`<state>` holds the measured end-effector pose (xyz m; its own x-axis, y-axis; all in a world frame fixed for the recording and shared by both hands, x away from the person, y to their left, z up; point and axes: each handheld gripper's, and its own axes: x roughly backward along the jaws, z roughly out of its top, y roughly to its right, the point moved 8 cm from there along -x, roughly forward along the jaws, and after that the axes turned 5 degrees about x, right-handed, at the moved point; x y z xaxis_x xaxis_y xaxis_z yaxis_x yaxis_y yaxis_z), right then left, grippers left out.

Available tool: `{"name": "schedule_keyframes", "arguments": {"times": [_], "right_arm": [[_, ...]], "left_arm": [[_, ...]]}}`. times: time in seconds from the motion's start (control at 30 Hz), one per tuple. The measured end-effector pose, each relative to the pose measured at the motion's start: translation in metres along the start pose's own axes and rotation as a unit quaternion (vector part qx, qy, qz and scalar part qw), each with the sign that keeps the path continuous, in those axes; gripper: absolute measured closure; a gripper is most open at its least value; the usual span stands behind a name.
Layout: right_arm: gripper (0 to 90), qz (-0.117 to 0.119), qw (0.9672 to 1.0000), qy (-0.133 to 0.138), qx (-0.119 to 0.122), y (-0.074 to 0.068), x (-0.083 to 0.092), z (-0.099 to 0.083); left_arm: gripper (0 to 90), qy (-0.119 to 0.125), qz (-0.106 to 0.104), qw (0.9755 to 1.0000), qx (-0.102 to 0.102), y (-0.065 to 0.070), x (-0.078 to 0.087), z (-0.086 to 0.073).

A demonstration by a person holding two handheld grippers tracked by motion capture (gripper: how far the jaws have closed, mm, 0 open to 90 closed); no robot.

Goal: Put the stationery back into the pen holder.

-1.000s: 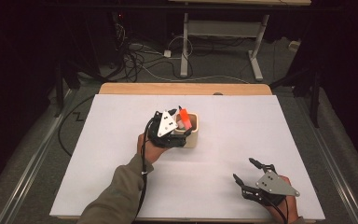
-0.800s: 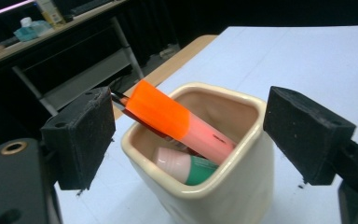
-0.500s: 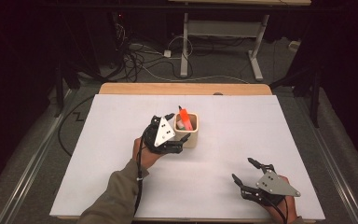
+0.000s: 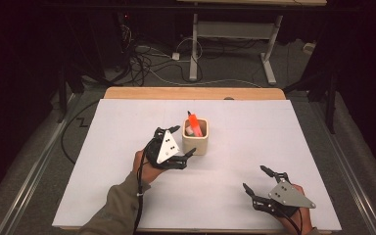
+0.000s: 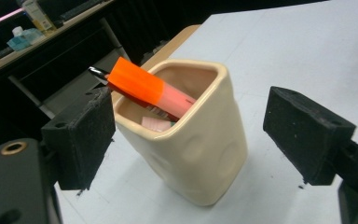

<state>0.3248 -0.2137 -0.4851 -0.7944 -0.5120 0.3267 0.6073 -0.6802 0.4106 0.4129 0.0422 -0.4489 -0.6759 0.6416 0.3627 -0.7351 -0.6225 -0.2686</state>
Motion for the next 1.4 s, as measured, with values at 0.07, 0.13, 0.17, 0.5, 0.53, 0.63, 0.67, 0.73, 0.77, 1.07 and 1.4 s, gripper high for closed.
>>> {"name": "schedule_keyframes", "arguments": {"times": [0.07,0.13,0.17,0.5,0.53,0.63,0.67,0.73,0.77,1.07,1.4], "right_arm": [[24.4,0.000,1.0000,0.000,0.000,-0.001,0.000,0.001],[24.2,0.001,1.0000,0.002,-0.001,0.000,0.001,0.001],[24.2,0.001,1.0000,0.003,-0.003,0.000,0.001,0.002],[23.6,0.004,0.9999,0.012,-0.012,0.001,0.005,0.005],[23.5,0.004,0.9998,0.013,-0.012,0.002,0.005,0.005],[23.3,0.004,0.9999,0.012,-0.012,0.002,0.005,0.005],[23.3,0.004,0.9999,0.012,-0.011,0.001,0.005,0.005],[23.3,0.003,0.9999,0.010,-0.011,0.001,0.005,0.005],[23.3,0.004,0.9999,0.011,-0.011,0.001,0.005,0.005],[23.1,0.005,0.9997,0.019,-0.013,0.002,0.007,0.007],[23.4,0.013,0.9996,0.025,-0.009,0.001,0.007,0.010]], "left_arm": [[16.2,-0.001,-0.002,1.0000,-0.004,0.003,0.001,0.001],[16.2,0.002,-0.003,1.0000,-0.005,0.004,0.004,0.002],[16.1,0.003,-0.004,1.0000,-0.005,0.004,0.005,0.002],[16.1,0.002,-0.009,0.9999,-0.013,0.005,0.016,0.001],[16.2,0.001,-0.009,0.9999,-0.013,0.005,0.017,0.001],[16.2,-0.002,-0.013,0.9997,-0.018,0.006,0.020,0.000],[16.2,-0.002,-0.014,0.9997,-0.019,0.007,0.021,0.000],[16.2,-0.001,-0.013,0.9997,-0.020,0.007,0.023,-0.001],[16.1,-0.001,-0.013,0.9997,-0.020,0.007,0.024,-0.001],[16.1,-0.002,-0.013,0.9995,-0.029,0.011,0.034,-0.005],[16.1,-0.006,-0.014,0.9991,-0.038,0.012,0.045,-0.010]]}}
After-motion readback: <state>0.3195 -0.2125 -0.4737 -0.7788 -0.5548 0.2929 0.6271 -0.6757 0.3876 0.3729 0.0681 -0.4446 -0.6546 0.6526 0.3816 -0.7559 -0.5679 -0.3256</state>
